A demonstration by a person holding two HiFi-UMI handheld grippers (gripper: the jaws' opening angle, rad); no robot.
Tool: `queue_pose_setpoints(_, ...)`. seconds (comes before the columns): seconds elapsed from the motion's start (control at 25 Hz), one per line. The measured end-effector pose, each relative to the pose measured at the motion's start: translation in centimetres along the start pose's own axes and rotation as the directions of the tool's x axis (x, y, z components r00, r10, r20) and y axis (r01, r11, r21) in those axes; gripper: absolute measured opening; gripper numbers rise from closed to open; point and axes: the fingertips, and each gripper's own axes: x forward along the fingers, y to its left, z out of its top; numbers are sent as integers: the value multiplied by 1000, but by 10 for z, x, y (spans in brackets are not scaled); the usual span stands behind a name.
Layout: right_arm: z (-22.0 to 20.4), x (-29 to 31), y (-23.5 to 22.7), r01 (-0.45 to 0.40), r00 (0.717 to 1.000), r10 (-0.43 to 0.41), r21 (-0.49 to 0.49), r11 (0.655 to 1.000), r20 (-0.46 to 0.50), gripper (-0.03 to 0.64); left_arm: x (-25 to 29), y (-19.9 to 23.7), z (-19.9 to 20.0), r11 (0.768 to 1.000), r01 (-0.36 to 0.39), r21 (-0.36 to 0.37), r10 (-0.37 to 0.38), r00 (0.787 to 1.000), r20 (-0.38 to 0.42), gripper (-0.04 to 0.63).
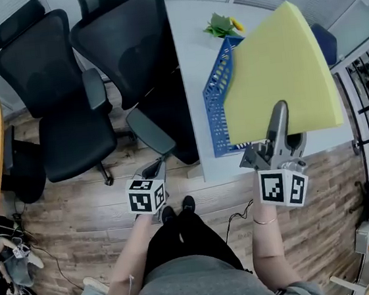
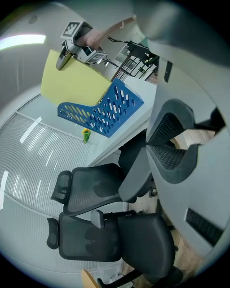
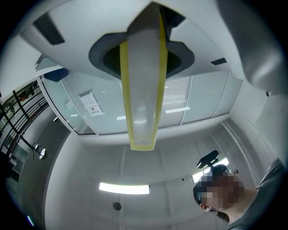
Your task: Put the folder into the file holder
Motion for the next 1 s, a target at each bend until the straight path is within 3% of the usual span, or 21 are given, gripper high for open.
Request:
queue_pose_setpoints(0.48,-4,-10,-3,6,1000,-6,1,1000,12,184,4,-3,-1,1000,4,0,-4,1000,-2,32)
queue_pose_setpoints(1.0,-38,-13,-1,3,996,-8,-48,999,-85,189,9,-4,-2,1000,7,-3,-7,1000,-6,32)
